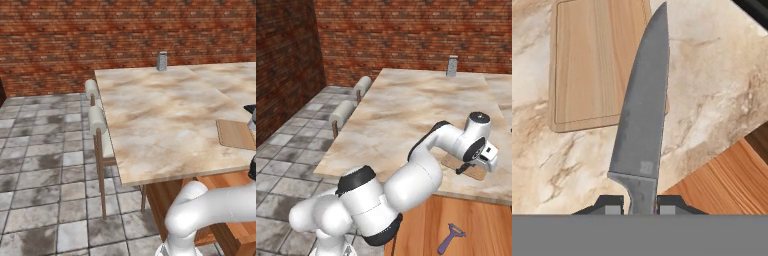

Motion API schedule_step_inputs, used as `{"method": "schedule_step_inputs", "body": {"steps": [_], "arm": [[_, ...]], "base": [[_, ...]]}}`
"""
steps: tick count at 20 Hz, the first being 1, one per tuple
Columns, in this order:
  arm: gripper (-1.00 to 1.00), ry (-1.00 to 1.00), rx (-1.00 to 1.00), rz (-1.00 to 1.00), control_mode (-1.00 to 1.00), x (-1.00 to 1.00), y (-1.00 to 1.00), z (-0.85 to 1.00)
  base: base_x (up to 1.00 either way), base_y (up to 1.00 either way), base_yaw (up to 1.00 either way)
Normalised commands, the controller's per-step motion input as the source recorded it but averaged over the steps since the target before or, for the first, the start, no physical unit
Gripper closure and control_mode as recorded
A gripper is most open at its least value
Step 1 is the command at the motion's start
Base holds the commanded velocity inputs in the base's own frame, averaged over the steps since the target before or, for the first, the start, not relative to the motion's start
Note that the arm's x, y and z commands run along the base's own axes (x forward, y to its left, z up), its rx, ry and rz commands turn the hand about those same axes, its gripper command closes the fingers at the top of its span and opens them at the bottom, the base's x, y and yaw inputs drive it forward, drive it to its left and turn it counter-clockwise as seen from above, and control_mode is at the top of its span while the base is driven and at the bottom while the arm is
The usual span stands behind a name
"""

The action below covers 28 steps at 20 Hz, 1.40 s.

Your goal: Open the drawer on the right and place the cutting tools on the cutting board.

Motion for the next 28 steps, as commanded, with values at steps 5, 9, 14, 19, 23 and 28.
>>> {"method": "schedule_step_inputs", "body": {"steps": [5, 9, 14, 19, 23, 28], "arm": [[1.00, 0.00, 0.00, 0.00, -1.00, 0.30, 0.00, 0.00], [1.00, 0.00, 0.00, 0.00, -1.00, 0.35, 0.00, -0.03], [1.00, 0.00, 0.00, 0.00, -1.00, 0.36, 0.00, -0.08], [1.00, 0.00, 0.00, 0.00, -1.00, 0.40, 0.00, -0.10], [1.00, 0.00, 0.00, 0.00, -1.00, 0.49, 0.00, -0.11], [1.00, 0.00, 0.00, 0.00, -1.00, 0.51, 0.00, -0.17]], "base": [[0.00, 0.00, 0.00], [0.00, 0.00, 0.00], [0.00, 0.00, 0.00], [0.00, 0.00, 0.00], [0.00, 0.00, 0.00], [0.00, 0.00, 0.00]]}}
